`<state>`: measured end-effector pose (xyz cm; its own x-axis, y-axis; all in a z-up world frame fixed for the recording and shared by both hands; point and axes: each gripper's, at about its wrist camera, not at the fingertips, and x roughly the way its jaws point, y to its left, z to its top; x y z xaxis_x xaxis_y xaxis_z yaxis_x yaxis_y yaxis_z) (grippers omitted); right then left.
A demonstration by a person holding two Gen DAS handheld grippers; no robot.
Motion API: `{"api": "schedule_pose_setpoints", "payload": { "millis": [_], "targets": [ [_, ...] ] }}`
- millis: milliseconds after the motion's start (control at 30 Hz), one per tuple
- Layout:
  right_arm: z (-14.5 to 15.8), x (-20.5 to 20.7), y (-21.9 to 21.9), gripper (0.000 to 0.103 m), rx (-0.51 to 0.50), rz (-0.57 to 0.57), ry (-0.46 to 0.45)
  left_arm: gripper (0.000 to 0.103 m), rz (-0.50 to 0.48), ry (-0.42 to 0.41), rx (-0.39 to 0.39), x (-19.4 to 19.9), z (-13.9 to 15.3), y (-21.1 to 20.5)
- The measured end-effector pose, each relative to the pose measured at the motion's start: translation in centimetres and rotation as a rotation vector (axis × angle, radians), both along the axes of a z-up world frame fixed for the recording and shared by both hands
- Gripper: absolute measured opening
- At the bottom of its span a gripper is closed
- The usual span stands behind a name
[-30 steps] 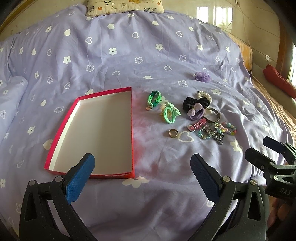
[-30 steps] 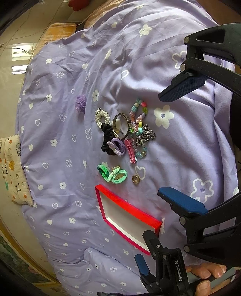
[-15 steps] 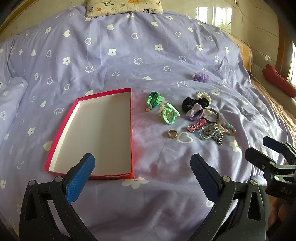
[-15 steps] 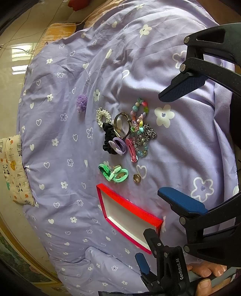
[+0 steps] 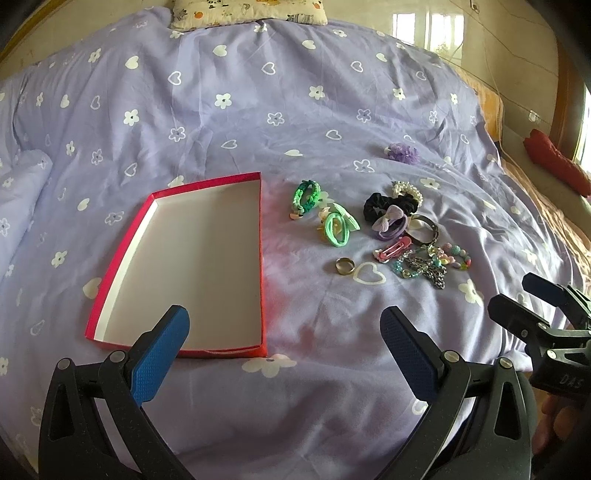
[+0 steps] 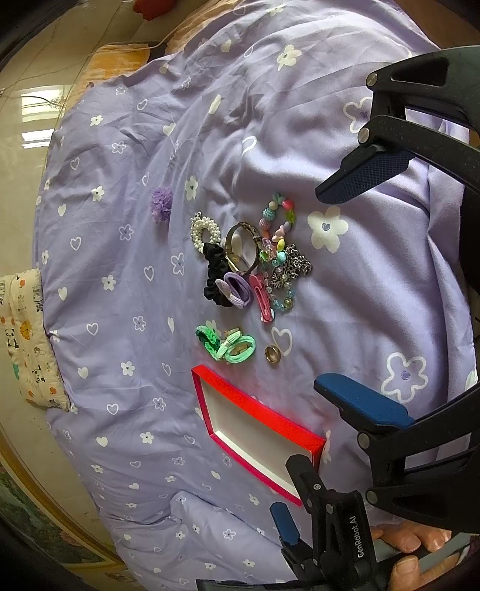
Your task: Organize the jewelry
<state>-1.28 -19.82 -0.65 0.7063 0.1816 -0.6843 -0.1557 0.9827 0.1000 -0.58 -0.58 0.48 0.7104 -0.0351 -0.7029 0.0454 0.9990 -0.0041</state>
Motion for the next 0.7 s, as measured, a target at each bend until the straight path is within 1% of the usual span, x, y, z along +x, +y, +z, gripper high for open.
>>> {"api": "schedule_pose_setpoints", "payload": {
  "millis": [167, 400, 633, 700],
  "targets": [
    [-0.1, 0.4, -0.1, 0.094, 0.013, 0.001, -0.001, 0.103, -0.001, 0.013, -0.035, 0.6, -0.3, 0.4],
    [-0.5, 2.2, -1.1, 0.092, 0.054, 0.006, 0.008, 0.103, -0.006, 0.042, -0.066, 3.5, -0.5, 1.2],
    [-0.9, 5.2, -2.5, 0.074, 0.096, -0.010, 0.033, 0.098, -0.039, 0.066, -0.078, 6.6, -0.5, 0.7],
    [-1.0, 5.8, -3.0, 0.072, 0.106, -0.016, 0.039, 0.098, -0.048, 0.069, -0.078, 7.3, -0.5, 0.5]
  ]
}}
